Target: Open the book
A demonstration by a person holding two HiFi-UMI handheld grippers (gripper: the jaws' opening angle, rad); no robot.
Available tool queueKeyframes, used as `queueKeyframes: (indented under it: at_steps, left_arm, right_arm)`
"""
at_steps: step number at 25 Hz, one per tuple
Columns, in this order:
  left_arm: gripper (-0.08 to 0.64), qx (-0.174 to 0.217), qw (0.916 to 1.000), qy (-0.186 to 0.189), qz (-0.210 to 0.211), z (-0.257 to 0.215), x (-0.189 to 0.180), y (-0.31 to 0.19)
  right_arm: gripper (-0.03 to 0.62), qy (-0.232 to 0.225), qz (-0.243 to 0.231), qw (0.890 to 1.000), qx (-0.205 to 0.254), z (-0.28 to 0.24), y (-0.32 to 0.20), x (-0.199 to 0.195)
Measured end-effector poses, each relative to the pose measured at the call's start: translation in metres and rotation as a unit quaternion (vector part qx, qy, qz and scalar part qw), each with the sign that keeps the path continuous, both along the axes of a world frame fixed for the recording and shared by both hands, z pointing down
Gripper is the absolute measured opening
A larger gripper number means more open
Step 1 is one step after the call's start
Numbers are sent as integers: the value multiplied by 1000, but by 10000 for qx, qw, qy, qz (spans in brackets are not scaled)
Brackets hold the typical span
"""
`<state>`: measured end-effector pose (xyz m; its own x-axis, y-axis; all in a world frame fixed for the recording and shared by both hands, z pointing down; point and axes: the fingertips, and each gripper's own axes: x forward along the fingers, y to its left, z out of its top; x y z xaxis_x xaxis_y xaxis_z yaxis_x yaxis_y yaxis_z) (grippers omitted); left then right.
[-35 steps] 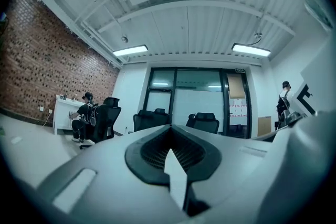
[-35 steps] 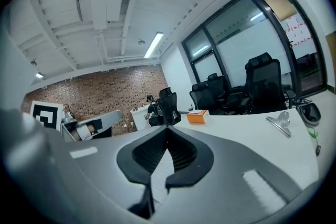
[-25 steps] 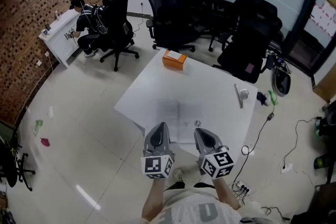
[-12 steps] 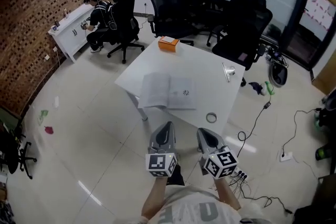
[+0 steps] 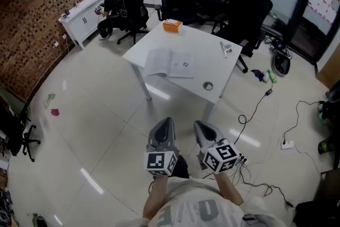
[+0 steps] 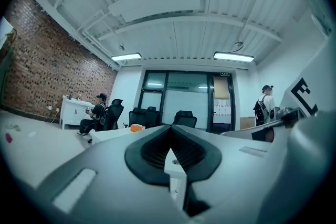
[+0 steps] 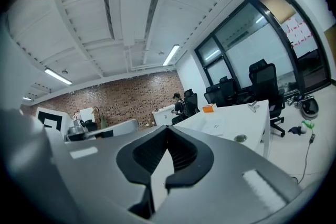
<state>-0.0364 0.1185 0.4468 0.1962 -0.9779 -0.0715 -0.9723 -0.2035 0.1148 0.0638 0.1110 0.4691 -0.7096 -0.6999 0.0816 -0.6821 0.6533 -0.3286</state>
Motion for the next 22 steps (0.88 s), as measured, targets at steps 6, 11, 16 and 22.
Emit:
queueKeyframes:
  at_steps: [6,11,16,22]
  left_arm:
    - [18,103,9999,-99,-2,-14,5,21]
    - [18,240,9996,-132,56,-20,10,23]
    - [18,227,9997,-79,97,-13,13,27]
    - [18,153,9998,-97,99,-12,6,27]
  right_arm:
    - [2,79,100,9998,172,-11,20,7]
    - [2,53,221,9995,240,-12,26,17]
    - [2,85,268,9993,261,-9,29,18]
    - [2,453,225,9978,434,-9,34,6]
